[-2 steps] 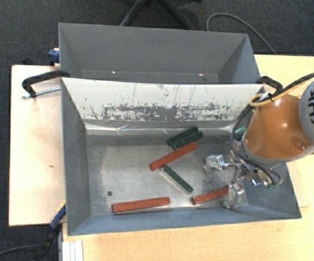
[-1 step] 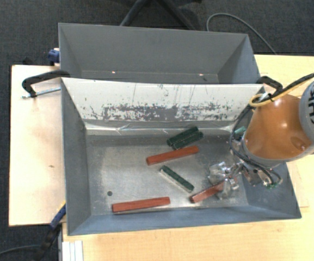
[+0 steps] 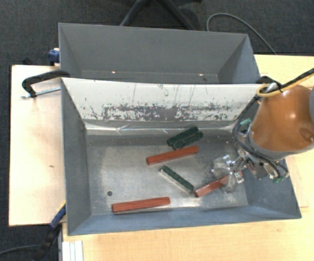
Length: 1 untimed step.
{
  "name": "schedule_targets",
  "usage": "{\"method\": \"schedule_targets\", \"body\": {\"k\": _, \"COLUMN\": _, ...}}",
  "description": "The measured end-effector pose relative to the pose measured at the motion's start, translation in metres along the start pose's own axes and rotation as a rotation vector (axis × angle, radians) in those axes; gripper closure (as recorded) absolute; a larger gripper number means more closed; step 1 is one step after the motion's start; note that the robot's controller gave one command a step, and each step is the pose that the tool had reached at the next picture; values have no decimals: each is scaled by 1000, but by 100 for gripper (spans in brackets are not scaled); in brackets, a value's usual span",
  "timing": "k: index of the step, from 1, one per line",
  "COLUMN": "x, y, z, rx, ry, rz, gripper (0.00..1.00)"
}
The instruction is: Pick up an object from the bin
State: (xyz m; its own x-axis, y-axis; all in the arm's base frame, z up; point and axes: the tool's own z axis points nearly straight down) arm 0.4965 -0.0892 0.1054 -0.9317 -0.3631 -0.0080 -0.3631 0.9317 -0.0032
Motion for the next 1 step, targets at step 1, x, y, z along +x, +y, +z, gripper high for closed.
{"method": "schedule_targets", "body": {"k": 1, "x": -2, "y": 0, "z": -24, "rx": 0, "ry": 0, "rz": -1, "gripper": 100}}
